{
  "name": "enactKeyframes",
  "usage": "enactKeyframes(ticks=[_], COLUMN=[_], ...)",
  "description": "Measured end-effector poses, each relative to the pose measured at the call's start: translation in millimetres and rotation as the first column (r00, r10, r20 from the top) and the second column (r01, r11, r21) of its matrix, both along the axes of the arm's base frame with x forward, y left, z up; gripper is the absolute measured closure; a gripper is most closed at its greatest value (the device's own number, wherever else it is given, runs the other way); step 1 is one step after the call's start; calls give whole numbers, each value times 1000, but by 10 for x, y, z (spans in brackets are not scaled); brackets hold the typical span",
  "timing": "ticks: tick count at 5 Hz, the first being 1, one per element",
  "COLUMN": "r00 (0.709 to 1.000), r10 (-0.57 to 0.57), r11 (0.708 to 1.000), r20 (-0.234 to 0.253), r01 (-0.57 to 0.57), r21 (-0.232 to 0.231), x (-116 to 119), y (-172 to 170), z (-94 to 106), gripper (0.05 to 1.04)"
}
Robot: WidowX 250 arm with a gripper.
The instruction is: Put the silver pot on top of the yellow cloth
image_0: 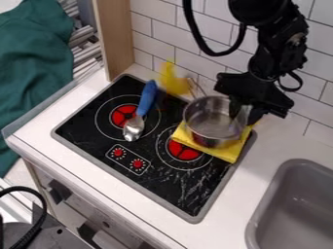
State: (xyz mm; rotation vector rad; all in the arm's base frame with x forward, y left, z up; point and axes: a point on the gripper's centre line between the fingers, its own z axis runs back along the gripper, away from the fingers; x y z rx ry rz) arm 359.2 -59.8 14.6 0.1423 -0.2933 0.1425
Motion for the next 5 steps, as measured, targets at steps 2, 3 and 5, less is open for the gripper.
enactKeyframes(ticks=[2,3,5], r00=[998,981,956], r10=[47,116,116], r11=[998,993,987], r20=[-40,-152,-268], r01=[-45,-112,-140], r21=[37,39,-74], x=[-347,-571,-718], y=[264,537,683], z=[441,431,214], gripper=[73,76,79])
